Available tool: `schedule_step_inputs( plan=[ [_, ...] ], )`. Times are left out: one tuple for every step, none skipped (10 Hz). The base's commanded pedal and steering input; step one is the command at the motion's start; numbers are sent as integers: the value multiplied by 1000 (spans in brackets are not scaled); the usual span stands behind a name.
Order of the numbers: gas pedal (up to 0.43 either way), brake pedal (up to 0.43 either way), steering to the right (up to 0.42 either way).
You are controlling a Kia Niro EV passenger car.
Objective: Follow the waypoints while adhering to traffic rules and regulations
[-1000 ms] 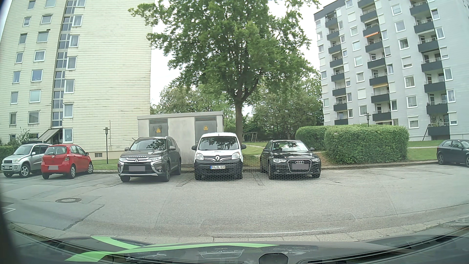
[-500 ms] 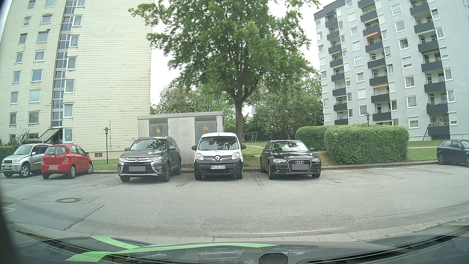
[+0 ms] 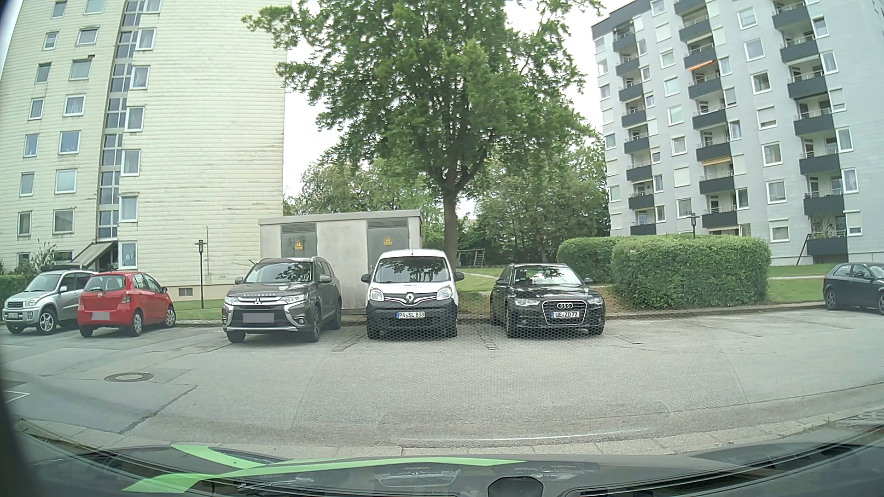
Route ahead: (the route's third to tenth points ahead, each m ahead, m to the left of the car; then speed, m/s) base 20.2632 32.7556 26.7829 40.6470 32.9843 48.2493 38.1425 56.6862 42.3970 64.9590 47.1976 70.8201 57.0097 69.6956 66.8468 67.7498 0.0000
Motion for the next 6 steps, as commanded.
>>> schedule_step_inputs(
  plan=[
    [0,378,-380],
    [0,378,-380],
    [0,378,-380],
    [0,378,-380],
    [0,378,-380],
    [0,378,-380]
  ],
)
